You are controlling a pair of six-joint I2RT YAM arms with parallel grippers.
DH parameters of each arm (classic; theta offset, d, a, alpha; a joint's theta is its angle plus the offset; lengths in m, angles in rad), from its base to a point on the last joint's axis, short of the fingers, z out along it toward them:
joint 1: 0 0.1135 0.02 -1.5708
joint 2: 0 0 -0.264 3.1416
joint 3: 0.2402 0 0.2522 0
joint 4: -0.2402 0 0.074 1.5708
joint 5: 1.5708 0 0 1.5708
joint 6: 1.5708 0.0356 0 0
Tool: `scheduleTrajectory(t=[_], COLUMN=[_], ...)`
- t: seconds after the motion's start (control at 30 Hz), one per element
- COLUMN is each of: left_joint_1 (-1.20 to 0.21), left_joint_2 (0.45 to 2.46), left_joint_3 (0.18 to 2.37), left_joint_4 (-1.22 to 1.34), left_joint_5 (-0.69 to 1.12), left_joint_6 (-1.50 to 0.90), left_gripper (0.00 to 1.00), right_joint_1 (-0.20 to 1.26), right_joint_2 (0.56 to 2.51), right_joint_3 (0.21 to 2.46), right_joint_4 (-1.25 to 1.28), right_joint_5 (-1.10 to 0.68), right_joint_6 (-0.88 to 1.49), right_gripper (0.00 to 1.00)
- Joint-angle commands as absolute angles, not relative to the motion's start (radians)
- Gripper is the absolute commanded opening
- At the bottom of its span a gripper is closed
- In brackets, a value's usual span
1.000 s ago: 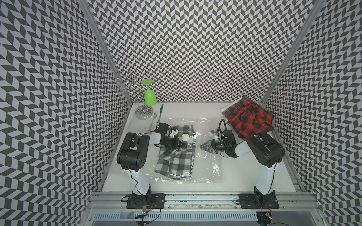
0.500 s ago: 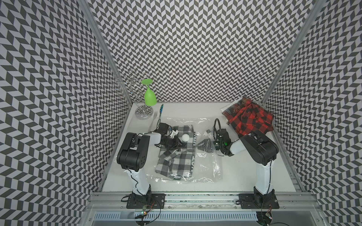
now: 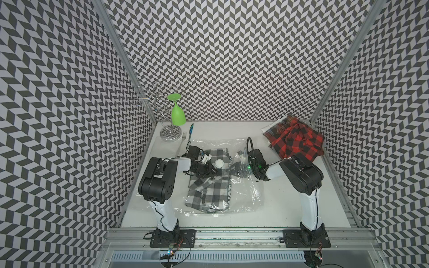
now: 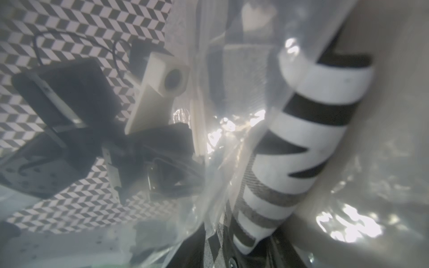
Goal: Take the shirt out of the vacuum bag
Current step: Take out the shirt from the vacuum bag.
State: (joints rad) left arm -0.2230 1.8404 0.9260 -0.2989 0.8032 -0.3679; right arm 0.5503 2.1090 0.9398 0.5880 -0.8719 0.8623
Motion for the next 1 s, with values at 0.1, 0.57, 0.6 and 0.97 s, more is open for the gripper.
scheduleTrajectory(t=[0.1, 0.57, 0.6, 0.97], left_joint_1=[-0.237, 0.002, 0.021, 0.084], left_joint_2=[1.821, 1.689, 1.694, 1.81], left_joint_3=[0.929, 1.007, 1.019, 1.03], left_joint_4=[-0.345, -0.463, -0.479, -0.523], left_joint_5=[0.821, 0.601, 0.564, 0.323], left_joint_6=[-0.367, -0.445, -0.444, -0.409], left_gripper=[0.24, 0.63, 0.64, 0.31], right_joint_1=[0.568, 0.547, 0.547, 0.547], right_joint_2=[2.148, 2.018, 2.016, 1.995], right_joint_3=[0.935, 0.885, 0.883, 0.877], right_joint_4=[0.577, 0.523, 0.522, 0.499], right_joint_5=[-0.838, -0.818, -0.82, -0.828], right_joint_6=[0.853, 0.841, 0.839, 0.839], right_gripper=[0.06, 0.0, 0.0, 0.0])
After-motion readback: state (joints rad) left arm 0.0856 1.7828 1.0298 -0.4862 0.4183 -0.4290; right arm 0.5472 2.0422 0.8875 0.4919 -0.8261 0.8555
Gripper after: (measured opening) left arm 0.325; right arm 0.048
